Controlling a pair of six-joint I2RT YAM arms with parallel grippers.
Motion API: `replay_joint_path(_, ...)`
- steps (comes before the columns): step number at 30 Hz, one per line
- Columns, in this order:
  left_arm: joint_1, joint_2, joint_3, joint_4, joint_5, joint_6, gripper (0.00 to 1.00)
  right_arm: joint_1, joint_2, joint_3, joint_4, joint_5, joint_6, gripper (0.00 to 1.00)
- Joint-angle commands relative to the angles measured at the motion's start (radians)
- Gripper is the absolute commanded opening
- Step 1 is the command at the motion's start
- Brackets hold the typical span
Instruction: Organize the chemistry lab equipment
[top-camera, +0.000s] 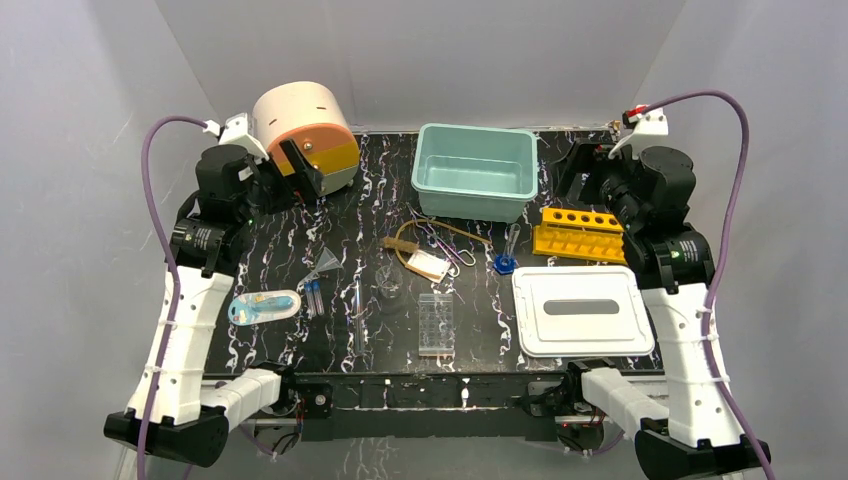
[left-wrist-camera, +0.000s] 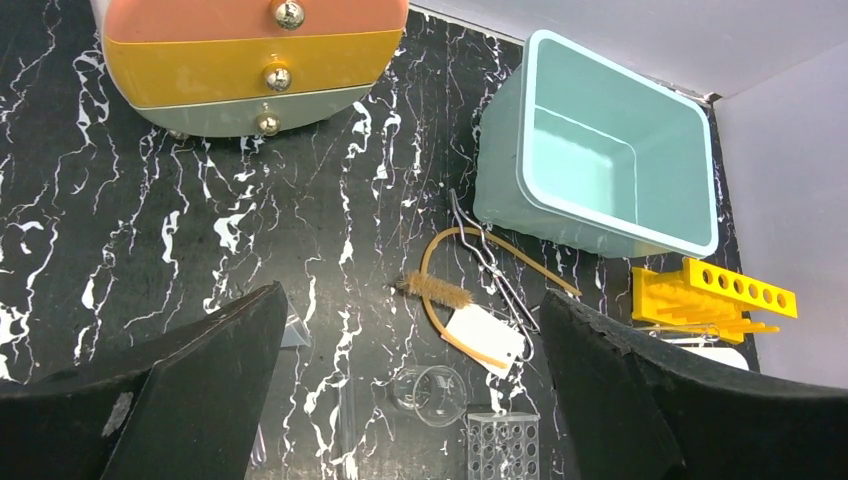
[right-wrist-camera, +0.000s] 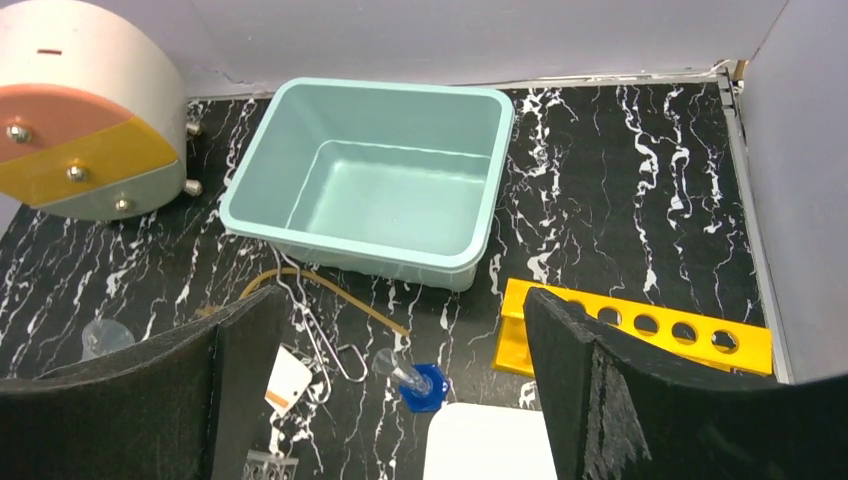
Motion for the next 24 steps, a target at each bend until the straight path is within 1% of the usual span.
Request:
replay_joint_path(1, -0.003, -0.025, -0.027, 0.062, 0.013, -0.018, 0.98, -0.009, -0.055, -0.021, 0.018, -0.030, -0.016, 0.98)
replay_joint_path(3, -0.006, -0.027, -0.046, 0.073, 0.012, -0.026, 0.98, -0.010, -0.064, -0.025, -0.031, -0.019, -0.006, 0.98)
replay_joint_path(9, -0.015, -0.054, -0.102, 0.097, 0.011, -0.056, 0.98, -0.012, -0.066, -0.029, -0.230, 0.131, 0.073, 0.99)
replay_joint_path(12, -0.016, -0.085, -0.141, 0.116, 0.020, -0.053, 0.98, -0.013, -0.026, -0.022, -0.353, 0.175, 0.119, 0.99)
replay_joint_path(16, -0.018, -0.106, -0.178, 0.143, 0.093, -0.017, 0.98, -0.014, 0.059, -0.032, -0.474, 0.211, 0.206, 0.99)
replay_joint_path(21, -0.028, -0.129, -0.227, 0.147, 0.083, 0.004, 0.98, -0.020, 0.153, -0.096, -0.476, 0.221, 0.254, 0.94)
replay_joint_path(24, -0.031, -0.150, -0.259, 0.137, 0.061, 0.005, 0.98, -0.031, 0.200, -0.156, -0.393, 0.249, 0.241, 0.89)
